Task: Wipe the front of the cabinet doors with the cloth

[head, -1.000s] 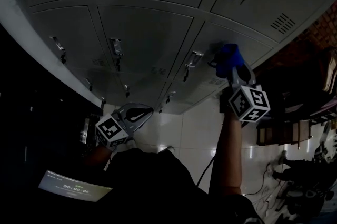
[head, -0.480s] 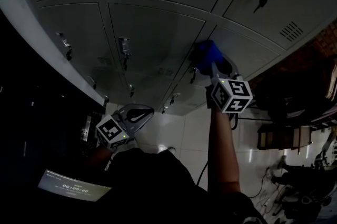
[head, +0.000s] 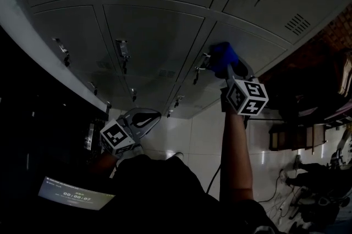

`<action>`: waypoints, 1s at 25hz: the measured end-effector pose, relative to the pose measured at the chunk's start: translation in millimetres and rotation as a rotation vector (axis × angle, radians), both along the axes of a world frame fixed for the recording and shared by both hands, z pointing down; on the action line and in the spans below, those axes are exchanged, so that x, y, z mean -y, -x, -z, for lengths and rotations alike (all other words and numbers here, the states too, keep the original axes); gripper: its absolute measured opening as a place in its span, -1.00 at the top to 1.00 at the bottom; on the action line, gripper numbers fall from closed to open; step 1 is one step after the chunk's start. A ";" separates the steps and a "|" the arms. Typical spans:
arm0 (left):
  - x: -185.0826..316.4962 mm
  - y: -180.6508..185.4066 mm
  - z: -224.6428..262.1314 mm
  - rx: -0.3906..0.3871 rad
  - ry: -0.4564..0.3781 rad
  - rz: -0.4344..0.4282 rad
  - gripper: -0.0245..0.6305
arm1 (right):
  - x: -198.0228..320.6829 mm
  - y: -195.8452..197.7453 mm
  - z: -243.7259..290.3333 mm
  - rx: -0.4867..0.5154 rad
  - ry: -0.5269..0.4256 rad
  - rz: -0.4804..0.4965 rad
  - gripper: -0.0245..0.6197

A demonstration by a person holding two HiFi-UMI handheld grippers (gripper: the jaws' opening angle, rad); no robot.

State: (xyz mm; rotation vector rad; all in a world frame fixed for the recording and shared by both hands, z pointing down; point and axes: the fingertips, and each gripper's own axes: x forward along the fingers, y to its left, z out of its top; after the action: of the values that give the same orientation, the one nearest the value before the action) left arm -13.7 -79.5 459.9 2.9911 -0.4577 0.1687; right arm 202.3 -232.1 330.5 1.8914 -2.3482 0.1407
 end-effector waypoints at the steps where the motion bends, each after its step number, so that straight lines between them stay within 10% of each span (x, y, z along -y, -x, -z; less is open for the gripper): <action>1: -0.5 -1.6 0.3 -0.006 0.003 -0.004 0.93 | -1.4 -6.5 -0.5 -0.001 0.001 -0.011 0.71; 25: -7.3 -25.4 1.9 0.001 0.012 -0.029 0.93 | -44.5 -197.6 -8.8 0.035 -0.018 -0.401 0.71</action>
State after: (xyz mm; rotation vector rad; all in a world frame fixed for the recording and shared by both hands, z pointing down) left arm 11.7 -72.2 458.0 2.9868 -0.4114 0.1752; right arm 400.0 -187.6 339.3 2.3622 -1.9638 0.1912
